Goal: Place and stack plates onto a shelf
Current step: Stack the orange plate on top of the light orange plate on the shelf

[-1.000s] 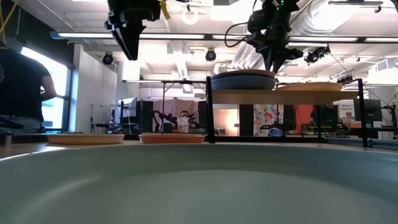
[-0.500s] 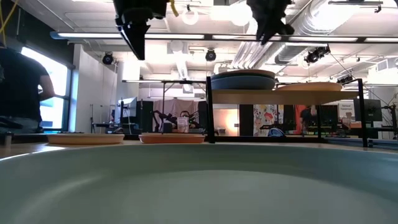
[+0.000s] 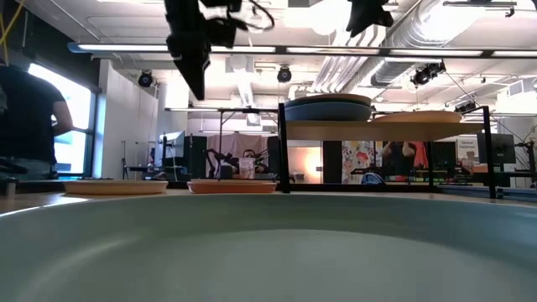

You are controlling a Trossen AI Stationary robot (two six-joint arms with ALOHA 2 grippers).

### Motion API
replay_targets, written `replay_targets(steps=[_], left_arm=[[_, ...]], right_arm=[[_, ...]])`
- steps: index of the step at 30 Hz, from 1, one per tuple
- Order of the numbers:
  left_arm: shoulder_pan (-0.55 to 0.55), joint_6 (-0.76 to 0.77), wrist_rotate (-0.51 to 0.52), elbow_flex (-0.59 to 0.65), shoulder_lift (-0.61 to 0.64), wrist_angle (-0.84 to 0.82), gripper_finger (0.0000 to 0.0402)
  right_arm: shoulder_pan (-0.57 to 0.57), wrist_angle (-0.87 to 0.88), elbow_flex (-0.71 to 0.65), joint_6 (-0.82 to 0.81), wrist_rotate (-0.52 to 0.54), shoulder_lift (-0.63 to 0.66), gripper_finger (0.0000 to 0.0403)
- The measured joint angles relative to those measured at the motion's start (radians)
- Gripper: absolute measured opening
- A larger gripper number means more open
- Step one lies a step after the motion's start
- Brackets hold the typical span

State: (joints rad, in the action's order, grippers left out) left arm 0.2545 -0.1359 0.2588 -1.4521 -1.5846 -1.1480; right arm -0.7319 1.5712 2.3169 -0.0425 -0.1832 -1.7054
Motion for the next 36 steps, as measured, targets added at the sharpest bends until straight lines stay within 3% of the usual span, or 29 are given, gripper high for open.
replay_targets(steps=[13, 21, 31, 36], left_arm=[[0.047, -0.086, -0.106, 0.0, -0.252, -0.064, 0.0115], [0.073, -0.024, -0.104, 0.0, -0.275, -0.108, 0.0115], [0.339, 0.168, -0.111, 0.0, -0.275, 0.01, 0.0115], [0.455, 0.34, -0.248, 0.0, -0.275, 0.11, 0.0115]], right_arm=[[-0.001, 0.0, -0.002, 0.106, 0.014, 0.0, 0.0083], [-0.001, 0.0, -0.002, 0.122, 0.014, 0.0, 0.0083], [-0.001, 0.0, -0.003, 0.122, 0.014, 0.0, 0.0083], [-0.001, 0.0, -0.003, 0.122, 0.014, 0.0, 0.0083]])
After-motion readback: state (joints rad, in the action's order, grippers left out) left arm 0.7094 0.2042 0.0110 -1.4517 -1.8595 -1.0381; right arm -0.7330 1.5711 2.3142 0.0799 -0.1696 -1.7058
